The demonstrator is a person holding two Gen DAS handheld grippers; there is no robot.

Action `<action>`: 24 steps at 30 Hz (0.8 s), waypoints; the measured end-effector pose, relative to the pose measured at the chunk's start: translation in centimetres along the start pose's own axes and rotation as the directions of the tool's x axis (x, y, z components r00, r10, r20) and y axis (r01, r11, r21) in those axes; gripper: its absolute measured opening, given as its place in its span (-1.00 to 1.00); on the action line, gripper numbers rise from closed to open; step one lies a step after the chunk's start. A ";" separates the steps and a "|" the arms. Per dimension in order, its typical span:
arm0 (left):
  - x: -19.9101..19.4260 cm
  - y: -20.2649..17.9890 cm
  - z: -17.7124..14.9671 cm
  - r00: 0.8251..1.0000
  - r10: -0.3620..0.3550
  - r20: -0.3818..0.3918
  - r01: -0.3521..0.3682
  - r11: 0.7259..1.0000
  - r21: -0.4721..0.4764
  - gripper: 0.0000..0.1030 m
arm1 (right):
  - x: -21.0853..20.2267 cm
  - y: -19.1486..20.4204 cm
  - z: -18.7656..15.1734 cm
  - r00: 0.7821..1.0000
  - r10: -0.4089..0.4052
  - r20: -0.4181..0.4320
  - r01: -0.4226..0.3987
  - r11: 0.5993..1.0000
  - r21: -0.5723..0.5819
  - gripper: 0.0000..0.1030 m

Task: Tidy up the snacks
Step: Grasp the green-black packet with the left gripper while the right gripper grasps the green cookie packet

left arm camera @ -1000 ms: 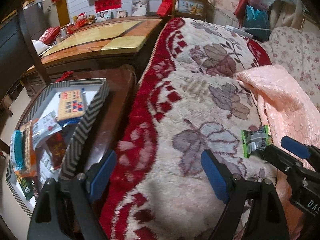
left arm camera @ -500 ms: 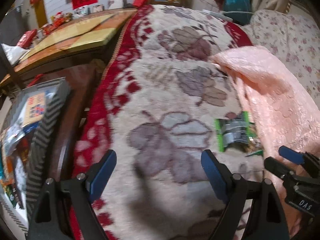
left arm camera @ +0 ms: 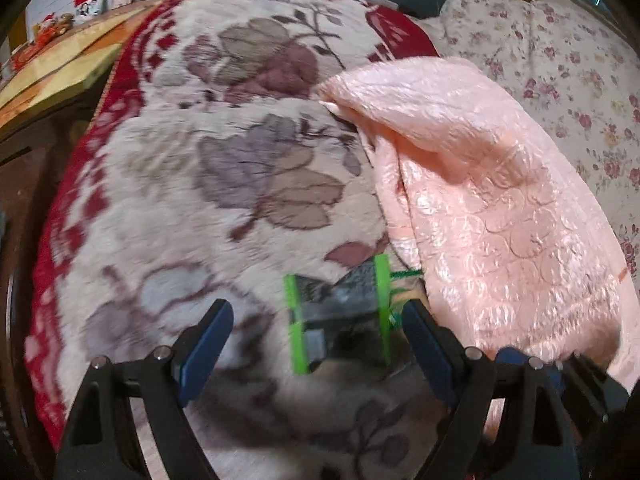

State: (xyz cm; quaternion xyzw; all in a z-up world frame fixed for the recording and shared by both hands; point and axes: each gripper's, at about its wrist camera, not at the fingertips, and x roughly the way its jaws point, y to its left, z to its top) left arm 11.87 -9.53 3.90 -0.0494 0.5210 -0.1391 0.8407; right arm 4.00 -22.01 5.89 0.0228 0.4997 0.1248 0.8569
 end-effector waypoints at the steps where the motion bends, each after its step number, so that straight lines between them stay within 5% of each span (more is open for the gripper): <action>1: 0.5 -0.2 0.2 1.000 0.008 -0.008 -0.008 1.000 0.002 0.68 | 0.0 -0.1 0.0 1.000 0.008 -0.003 -0.008 1.000 0.005 0.23; 2: 0.9 -0.2 0.2 1.000 -0.002 -0.017 0.002 1.000 0.003 0.37 | 0.1 -0.2 0.0 1.000 0.015 -0.005 -0.015 1.000 0.008 0.23; 3: 1.4 -0.1 0.3 0.999 -0.027 -0.034 0.027 1.000 0.004 -0.15 | 0.1 -0.2 0.1 1.000 0.022 -0.007 -0.021 1.000 0.011 0.23; 4: 1.9 0.0 0.3 0.998 -0.037 -0.057 0.037 0.999 0.005 -0.21 | 0.2 -0.2 0.1 1.000 0.029 -0.006 -0.029 0.999 0.014 0.23; 13: -2.4 2.7 -0.6 0.998 -0.047 0.040 0.047 0.999 0.016 -0.48 | 3.2 0.6 2.5 0.990 0.139 -0.030 -0.136 0.987 0.082 0.23; 20: -3.9 4.8 -1.0 0.997 -0.060 0.042 0.060 0.998 0.002 -0.49 | 6.1 -0.5 3.5 0.996 0.009 -0.092 0.003 0.991 0.136 0.23; 24: -3.5 5.4 -1.1 0.996 -0.080 0.033 0.080 0.997 -0.016 -0.48 | 7.3 -1.6 3.6 0.990 0.073 -0.123 -0.052 0.985 0.164 0.27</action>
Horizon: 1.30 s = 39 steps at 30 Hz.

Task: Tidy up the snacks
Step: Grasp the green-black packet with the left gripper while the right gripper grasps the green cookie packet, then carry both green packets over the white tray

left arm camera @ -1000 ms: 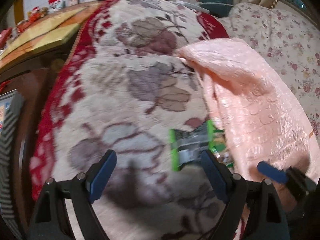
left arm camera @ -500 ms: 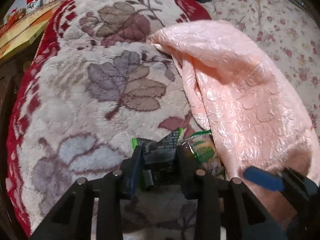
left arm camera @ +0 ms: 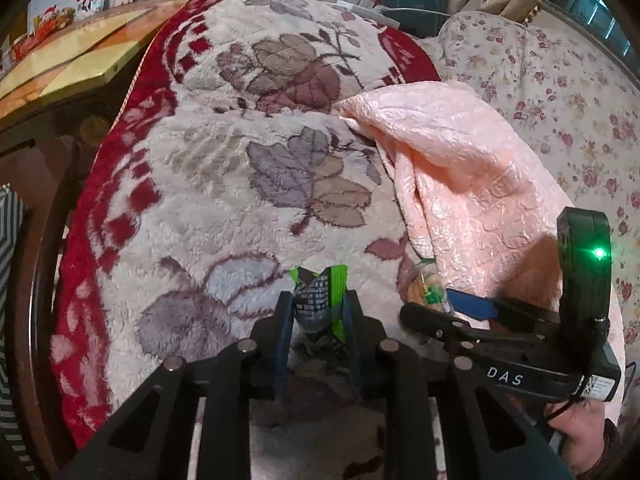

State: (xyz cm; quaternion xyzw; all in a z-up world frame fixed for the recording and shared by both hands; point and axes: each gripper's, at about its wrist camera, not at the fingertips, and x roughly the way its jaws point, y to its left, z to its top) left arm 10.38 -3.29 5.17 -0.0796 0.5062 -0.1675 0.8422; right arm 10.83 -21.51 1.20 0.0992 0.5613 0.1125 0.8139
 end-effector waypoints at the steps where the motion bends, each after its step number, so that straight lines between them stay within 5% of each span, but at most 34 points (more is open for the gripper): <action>1: 0.1 0.1 0.1 1.000 -0.006 -0.001 0.006 1.000 -0.011 -0.48 | 0.3 0.0 0.2 1.000 0.003 -0.007 -0.003 1.000 -0.005 0.27; 5: 0.6 -0.1 0.7 1.000 -0.002 0.000 0.002 1.000 -0.019 -0.41 | 1.2 0.2 0.7 1.000 -0.001 -0.002 0.001 1.000 0.006 0.26; 7: 1.3 -0.5 1.0 1.000 0.002 -0.009 -0.002 1.000 -0.014 -0.13 | 0.9 0.0 0.4 1.000 -0.003 0.027 0.002 1.000 0.019 0.05; 8: 2.0 -0.6 1.2 0.999 0.003 -0.032 -0.004 1.000 -0.020 0.23 | 0.9 -0.1 0.2 0.999 -0.013 0.033 0.012 1.000 0.018 -0.05; 9: 2.5 -0.8 1.2 0.999 0.004 -0.052 -0.005 1.000 -0.023 0.35 | 0.8 -0.2 0.1 0.999 -0.007 0.035 0.006 1.000 0.018 -0.05; 14: 4.3 -1.4 0.9 0.997 -0.003 -0.074 0.001 1.000 -0.029 0.35 | 0.6 0.2 -0.2 0.999 -0.030 0.031 0.031 0.999 -0.024 -0.07; 16: 4.5 -1.5 1.2 0.998 -0.006 -0.063 0.004 1.000 -0.031 0.33 | 0.5 0.3 -0.3 0.999 -0.031 0.033 0.032 0.999 -0.028 -0.07; 18: 4.9 -2.0 1.4 0.997 -0.033 -0.070 0.033 0.999 -0.012 -0.29 | 0.5 0.2 -0.3 0.999 -0.024 0.035 0.024 0.999 -0.024 -0.07; 26: 1.8 -1.2 0.6 0.998 -0.058 -0.030 0.058 0.998 0.002 -0.50 | -1.5 1.1 -1.7 0.998 0.016 0.057 -0.014 0.999 -0.038 -0.07; 32: -3.9 1.2 0.0 0.997 0.039 0.062 -0.039 0.999 -0.011 -0.51 | -3.1 4.5 -2.0 0.995 0.069 0.079 -0.060 0.993 -0.105 -0.07; 39: -9.3 5.7 -1.8 0.977 0.168 0.131 -0.161 0.985 -0.063 -0.51 | -4.0 10.6 -2.0 0.989 0.123 0.077 -0.105 0.971 -0.214 -0.07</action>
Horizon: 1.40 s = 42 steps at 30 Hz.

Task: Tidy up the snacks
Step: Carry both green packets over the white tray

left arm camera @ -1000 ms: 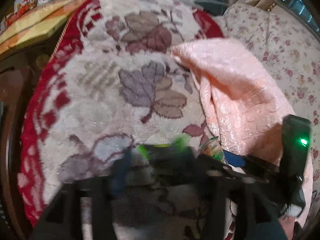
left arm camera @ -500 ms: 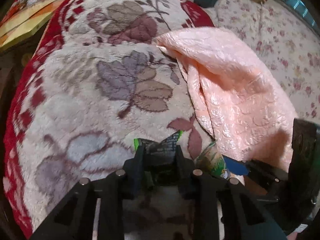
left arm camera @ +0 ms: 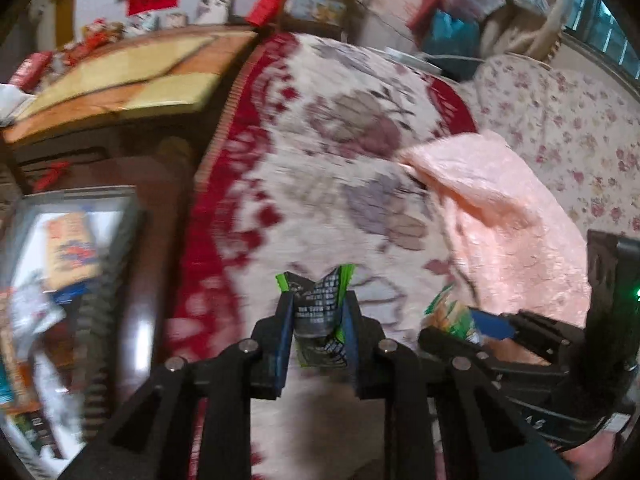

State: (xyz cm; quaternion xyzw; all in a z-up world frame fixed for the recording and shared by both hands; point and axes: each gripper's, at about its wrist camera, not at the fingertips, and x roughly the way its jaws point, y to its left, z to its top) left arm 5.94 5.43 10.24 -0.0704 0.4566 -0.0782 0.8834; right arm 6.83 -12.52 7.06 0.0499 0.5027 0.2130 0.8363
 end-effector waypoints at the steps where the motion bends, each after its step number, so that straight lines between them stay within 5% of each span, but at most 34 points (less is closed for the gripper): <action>1: -0.6 0.8 -0.2 1.000 0.023 0.006 -0.023 1.000 -0.005 -0.51 | 0.1 1.1 0.2 1.000 0.010 -0.001 -0.010 1.000 -0.018 -0.07; 11: -5.8 8.8 -1.9 0.973 0.219 0.073 -0.210 0.972 -0.106 -0.51 | 2.1 11.3 1.6 0.996 0.078 -0.035 -0.083 0.978 -0.194 -0.07; 21: -8.5 16.0 -3.7 0.942 0.328 0.077 -0.302 0.923 -0.239 -0.51 | 4.4 19.7 3.0 0.990 0.119 -0.070 -0.136 0.934 -0.330 -0.07; 33: -8.5 20.9 -5.1 0.928 0.371 0.041 -0.336 0.879 -0.340 -0.51 | 7.4 26.0 3.7 0.985 0.132 -0.109 -0.167 0.889 -0.426 -0.08; 42: -8.3 22.0 -5.5 0.932 0.362 0.035 -0.327 0.876 -0.356 -0.51 | 8.5 27.7 4.4 0.984 0.133 -0.117 -0.171 0.879 -0.445 -0.08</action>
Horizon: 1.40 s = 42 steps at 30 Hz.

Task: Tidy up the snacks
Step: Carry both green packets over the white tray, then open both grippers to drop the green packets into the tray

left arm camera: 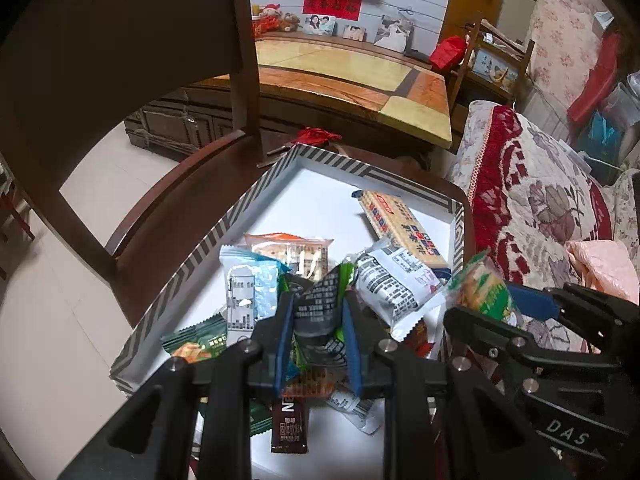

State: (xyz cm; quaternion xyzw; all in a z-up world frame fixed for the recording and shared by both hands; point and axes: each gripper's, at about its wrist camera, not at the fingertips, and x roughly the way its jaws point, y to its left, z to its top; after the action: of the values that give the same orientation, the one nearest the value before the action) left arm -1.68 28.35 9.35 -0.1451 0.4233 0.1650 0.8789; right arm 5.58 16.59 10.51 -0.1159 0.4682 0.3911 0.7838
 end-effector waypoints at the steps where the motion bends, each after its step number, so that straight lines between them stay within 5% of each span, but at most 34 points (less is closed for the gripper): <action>1: 0.1 0.1 0.0 1.000 -0.001 -0.001 0.001 1.000 -0.002 -0.51 | 0.2 0.1 0.2 1.000 -0.001 -0.002 0.001 1.000 -0.003 -0.08; 19: 1.3 0.3 0.3 1.000 -0.018 -0.010 0.018 1.000 -0.023 -0.46 | 7.0 0.4 6.0 0.997 -0.026 -0.068 0.021 0.997 -0.074 -0.07; 26: 2.1 -0.1 0.1 1.000 -0.008 -0.025 0.008 1.000 -0.027 -0.05 | 9.1 0.3 7.5 0.995 0.025 -0.091 -0.028 0.999 -0.024 0.01; 32: 1.9 -0.6 -0.1 1.000 -0.002 -0.014 0.002 1.000 -0.022 0.45 | 7.1 -0.2 7.2 0.998 0.055 -0.031 -0.055 0.998 0.008 0.15; 42: 0.1 -1.4 -0.5 0.997 0.064 0.041 -0.063 0.998 -0.021 0.78 | 0.7 -2.2 3.5 0.994 -0.026 0.108 0.020 0.998 0.061 0.15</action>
State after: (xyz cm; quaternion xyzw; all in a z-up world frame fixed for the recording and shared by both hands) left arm -1.35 26.93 9.12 -0.1368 0.4078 0.1999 0.8804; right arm 9.57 17.42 11.43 -0.0764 0.4350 0.3736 0.8157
